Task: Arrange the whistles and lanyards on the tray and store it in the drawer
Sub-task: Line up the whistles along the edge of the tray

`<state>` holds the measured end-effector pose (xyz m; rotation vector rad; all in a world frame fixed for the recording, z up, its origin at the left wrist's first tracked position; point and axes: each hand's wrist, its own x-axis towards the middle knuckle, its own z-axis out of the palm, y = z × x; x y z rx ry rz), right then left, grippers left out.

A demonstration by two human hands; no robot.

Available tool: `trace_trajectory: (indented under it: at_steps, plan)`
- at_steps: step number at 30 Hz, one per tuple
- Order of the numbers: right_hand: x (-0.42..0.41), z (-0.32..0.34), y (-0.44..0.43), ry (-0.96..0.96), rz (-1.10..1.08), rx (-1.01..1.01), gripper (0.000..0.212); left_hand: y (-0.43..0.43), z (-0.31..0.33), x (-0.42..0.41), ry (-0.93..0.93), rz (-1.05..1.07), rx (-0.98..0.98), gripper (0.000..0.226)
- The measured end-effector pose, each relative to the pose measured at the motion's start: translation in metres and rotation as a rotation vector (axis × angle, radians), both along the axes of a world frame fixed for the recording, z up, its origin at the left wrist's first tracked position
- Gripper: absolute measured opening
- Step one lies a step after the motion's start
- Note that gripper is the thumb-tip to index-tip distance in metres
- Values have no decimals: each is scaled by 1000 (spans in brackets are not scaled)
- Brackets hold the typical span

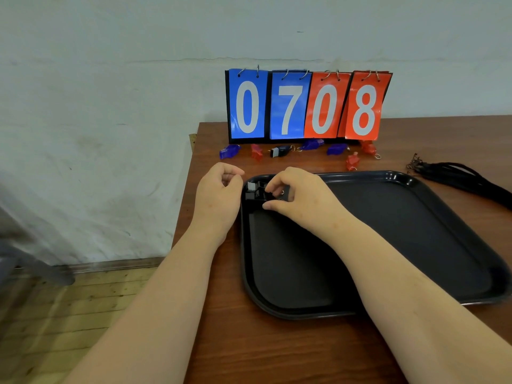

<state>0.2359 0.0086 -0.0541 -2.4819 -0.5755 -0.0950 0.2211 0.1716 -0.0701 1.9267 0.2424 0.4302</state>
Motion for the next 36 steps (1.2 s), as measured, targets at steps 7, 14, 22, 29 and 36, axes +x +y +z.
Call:
trace_trajectory:
  at_steps: [7,14,22,29,36]
  plan:
    - [0,3,-5,-83,-151,212,14,0,0,1,14,9,-5,15]
    - [41,28,-55,59,-498,89,12,0,0,3,36,18,-22,14]
    - [70,-8,-87,13,-707,-269,38,0,-1,3,21,12,-7,15]
    - [70,-14,-92,-48,-647,-244,35,0,-2,4,17,19,31,13]
    - [66,-16,-91,-178,-747,155,9,0,-2,3,20,29,38,14]
